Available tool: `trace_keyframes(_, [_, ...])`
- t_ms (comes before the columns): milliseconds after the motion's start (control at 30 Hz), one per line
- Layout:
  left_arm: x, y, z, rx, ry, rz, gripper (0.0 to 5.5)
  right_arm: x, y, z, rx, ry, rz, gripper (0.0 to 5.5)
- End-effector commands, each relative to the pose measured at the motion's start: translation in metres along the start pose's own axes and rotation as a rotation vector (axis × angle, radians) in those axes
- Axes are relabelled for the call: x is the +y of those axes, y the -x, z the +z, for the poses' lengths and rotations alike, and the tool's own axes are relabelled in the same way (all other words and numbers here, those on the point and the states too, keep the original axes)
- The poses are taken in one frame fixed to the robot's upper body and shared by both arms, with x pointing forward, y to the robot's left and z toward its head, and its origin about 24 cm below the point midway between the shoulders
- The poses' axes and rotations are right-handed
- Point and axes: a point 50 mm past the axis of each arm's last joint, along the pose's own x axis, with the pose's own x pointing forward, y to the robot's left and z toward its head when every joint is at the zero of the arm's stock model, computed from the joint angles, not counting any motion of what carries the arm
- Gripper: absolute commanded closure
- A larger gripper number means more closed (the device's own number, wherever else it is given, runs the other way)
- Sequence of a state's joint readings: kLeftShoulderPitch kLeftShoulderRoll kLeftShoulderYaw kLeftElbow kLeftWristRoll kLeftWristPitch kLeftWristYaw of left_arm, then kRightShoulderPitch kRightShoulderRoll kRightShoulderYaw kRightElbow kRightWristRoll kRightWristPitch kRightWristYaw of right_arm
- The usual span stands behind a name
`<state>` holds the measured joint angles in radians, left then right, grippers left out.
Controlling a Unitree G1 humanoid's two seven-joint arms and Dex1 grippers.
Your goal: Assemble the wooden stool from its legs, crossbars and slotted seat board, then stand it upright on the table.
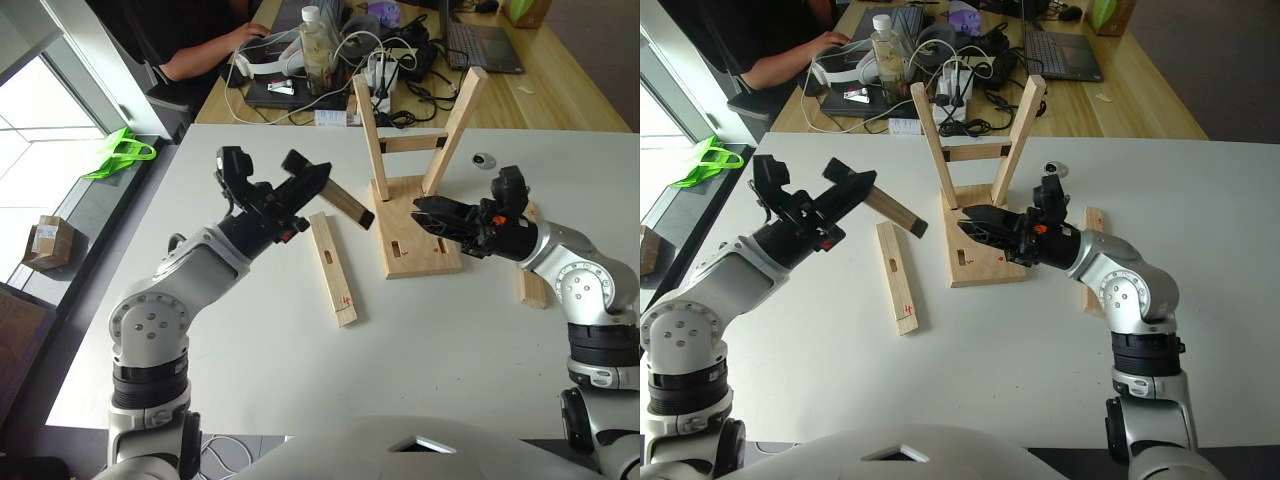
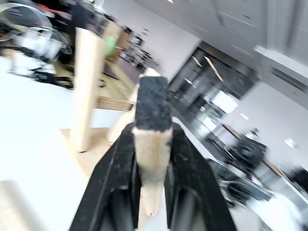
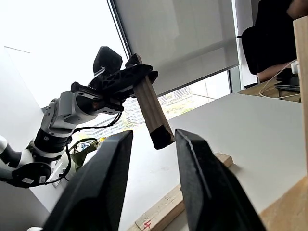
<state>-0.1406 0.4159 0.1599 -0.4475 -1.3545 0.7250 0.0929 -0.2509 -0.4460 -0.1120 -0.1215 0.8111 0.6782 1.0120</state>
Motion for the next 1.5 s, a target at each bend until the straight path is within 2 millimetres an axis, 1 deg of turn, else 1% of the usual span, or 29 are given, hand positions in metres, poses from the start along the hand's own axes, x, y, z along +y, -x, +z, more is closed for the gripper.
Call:
trace_keyframes(33, [0.033, 0.002, -0.018, -0.05, 0.094, 0.357, 5.1, -0.006, 0.014, 0.002, -0.154, -0.048, -0.171, 3.92])
trace_keyframes(100, [0.041, 0.005, -0.03, -0.055, 0.146, 0.492, 5.1, -0.009, 0.017, -0.004, -0.182, -0.074, -0.257, 3.92])
trace_keyframes(200, [0.043, 0.01, -0.045, -0.059, 0.223, 0.626, 5.1, -0.007, 0.017, -0.016, -0.184, -0.107, -0.322, 3.92])
trace_keyframes(267, [0.043, 0.014, -0.05, -0.066, 0.254, 0.692, 5.1, -0.004, 0.018, -0.022, -0.178, -0.122, -0.343, 3.92])
trace_keyframes(533, [0.046, 0.019, -0.066, -0.028, 0.278, 0.781, 5.1, -0.005, 0.017, -0.031, -0.177, -0.121, -0.413, 3.92])
trace_keyframes(600, [0.045, 0.016, -0.066, -0.021, 0.265, 0.774, 5.1, -0.005, 0.017, -0.033, -0.174, -0.117, -0.422, 3.92])
trace_keyframes(700, [0.045, 0.011, -0.063, 0.014, 0.15, 0.765, 5.1, -0.006, 0.013, -0.035, -0.17, -0.11, -0.43, 3.92])
trace_keyframes(800, [0.048, 0.003, -0.055, 0.045, 0.005, 0.741, 5.1, -0.007, 0.01, -0.034, -0.177, -0.104, -0.431, 3.92])
trace_keyframes(900, [0.054, -0.004, -0.044, 0.06, -0.095, 0.719, 5.1, -0.009, 0.008, -0.034, -0.18, -0.101, -0.434, 3.92])
trace_keyframes(1000, [0.062, -0.008, -0.036, 0.071, -0.183, 0.704, 5.1, -0.01, 0.006, -0.034, -0.185, -0.1, -0.435, 3.92])
trace_keyframes(1067, [0.064, -0.013, -0.032, 0.076, -0.208, 0.683, 5.1, -0.011, 0.005, -0.034, -0.187, -0.099, -0.441, 3.92])
trace_keyframes(1167, [0.058, -0.02, -0.023, 0.016, -0.157, 0.658, 5.1, -0.012, 0.005, -0.034, -0.185, -0.096, -0.443, 3.92])
trace_keyframes(1233, [0.05, -0.02, -0.02, -0.024, -0.117, 0.65, 5.1, -0.013, 0.004, -0.034, -0.185, -0.095, -0.443, 3.92])
trace_keyframes(1300, [0.045, -0.018, -0.021, -0.059, -0.069, 0.651, 5.1, -0.014, 0.005, -0.033, -0.185, -0.095, -0.442, 3.92])
trace_keyframes(1367, [0.043, -0.015, -0.025, -0.091, 0.014, 0.668, 5.1, -0.014, 0.005, -0.032, -0.185, -0.093, -0.442, 3.92])
trace_keyframes(1500, [0.049, -0.004, -0.033, -0.097, 0.035, 0.742, 5.1, -0.016, 0.006, -0.03, -0.184, -0.09, -0.444, 3.92])
